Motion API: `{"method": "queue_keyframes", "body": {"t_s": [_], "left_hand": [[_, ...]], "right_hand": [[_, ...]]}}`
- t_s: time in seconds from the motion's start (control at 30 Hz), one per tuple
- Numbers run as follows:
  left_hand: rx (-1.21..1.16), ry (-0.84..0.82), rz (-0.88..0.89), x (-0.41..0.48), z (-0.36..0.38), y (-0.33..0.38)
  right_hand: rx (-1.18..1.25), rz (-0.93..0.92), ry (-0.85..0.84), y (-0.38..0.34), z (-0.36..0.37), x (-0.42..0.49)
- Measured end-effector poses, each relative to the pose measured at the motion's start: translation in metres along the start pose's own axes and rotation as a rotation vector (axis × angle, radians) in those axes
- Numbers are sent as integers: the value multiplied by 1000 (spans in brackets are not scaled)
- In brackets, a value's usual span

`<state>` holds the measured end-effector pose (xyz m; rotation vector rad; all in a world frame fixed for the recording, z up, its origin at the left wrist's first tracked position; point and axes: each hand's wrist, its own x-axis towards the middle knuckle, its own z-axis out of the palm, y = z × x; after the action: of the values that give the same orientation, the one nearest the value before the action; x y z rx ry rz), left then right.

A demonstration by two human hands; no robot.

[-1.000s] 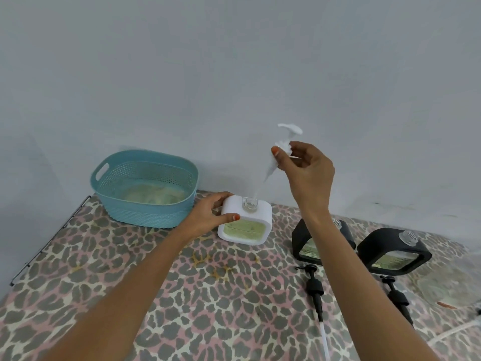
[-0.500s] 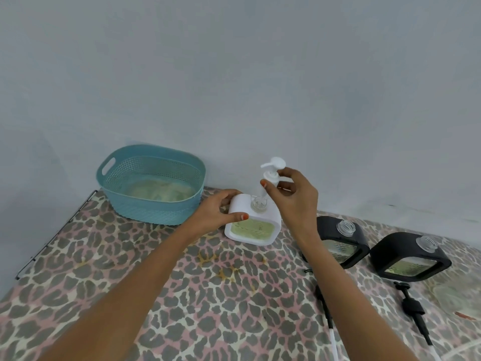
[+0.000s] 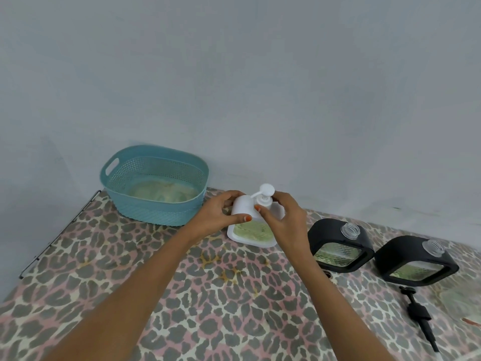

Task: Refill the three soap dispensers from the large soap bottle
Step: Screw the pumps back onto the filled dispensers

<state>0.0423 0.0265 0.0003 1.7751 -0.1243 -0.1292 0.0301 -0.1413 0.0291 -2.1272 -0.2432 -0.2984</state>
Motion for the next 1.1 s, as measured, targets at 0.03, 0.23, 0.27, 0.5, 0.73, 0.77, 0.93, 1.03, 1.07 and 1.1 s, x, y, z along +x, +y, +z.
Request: {"method": "queue_keyframes", "body": {"t_s": [0.03, 0.23, 0.27, 0.5, 0.73, 0.77, 0.93, 1.03, 1.07, 1.1], "left_hand": [[0, -1, 0, 0, 0, 0], [-5, -2, 8, 0, 0, -1], [-5, -2, 10, 0, 0, -1], [1, 11, 13, 0, 1, 0], [-3, 7, 26, 0, 1, -2], [-7, 4, 28, 0, 1, -2], [-8, -6, 30, 1, 0, -2], [5, 1, 17, 2, 0, -4], [0, 0, 13, 2, 0, -4], [-2, -1, 12, 2, 0, -4]], "right_hand": [[-4, 18, -3, 1, 1, -1], [-77, 83, 52, 3, 5, 1], [-129, 81, 55, 3, 5, 2], [87, 133, -173, -3, -12, 2], [146, 116, -46, 3, -5, 6], [150, 118, -11, 2, -1, 7], [133, 127, -51, -1, 2, 6], [152, 146, -175, -1, -10, 2], [164, 149, -195, -1, -12, 1], [170, 145, -193, 0, -14, 1]]}}
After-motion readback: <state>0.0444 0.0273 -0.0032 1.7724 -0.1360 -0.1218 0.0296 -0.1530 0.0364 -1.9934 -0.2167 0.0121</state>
